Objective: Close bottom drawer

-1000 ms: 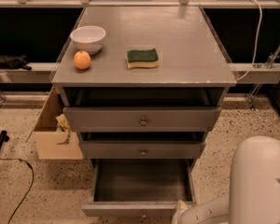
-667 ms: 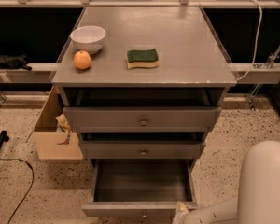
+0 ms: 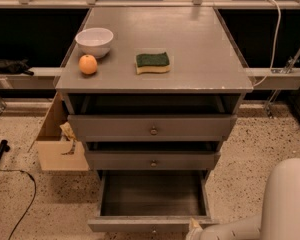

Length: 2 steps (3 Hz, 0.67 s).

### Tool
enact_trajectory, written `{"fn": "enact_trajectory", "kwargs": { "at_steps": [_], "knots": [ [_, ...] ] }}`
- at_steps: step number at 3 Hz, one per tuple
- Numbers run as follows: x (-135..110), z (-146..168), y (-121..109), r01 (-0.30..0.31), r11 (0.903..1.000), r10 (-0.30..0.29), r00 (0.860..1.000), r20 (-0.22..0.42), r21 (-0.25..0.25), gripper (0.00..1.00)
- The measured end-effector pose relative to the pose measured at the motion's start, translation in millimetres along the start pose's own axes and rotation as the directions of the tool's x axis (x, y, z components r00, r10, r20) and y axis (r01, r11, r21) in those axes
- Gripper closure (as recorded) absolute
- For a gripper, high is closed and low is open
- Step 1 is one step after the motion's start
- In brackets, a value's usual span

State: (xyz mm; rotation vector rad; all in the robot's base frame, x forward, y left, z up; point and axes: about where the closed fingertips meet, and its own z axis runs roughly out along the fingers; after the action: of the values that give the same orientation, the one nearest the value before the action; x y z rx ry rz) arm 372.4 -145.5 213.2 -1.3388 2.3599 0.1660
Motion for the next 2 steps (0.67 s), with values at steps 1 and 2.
{"fn": "enact_trajectory", "kwargs": {
  "at_steps": [1, 2],
  "knots": [
    [6.4, 11.1, -9.1, -0.006, 1.0, 0.006, 0.999, -0.038, 0.003, 0.0],
    [6.4, 11.1, -9.1, -0.006, 1.0, 0.006, 0.999, -0.038, 0.003, 0.0]
  ]
}}
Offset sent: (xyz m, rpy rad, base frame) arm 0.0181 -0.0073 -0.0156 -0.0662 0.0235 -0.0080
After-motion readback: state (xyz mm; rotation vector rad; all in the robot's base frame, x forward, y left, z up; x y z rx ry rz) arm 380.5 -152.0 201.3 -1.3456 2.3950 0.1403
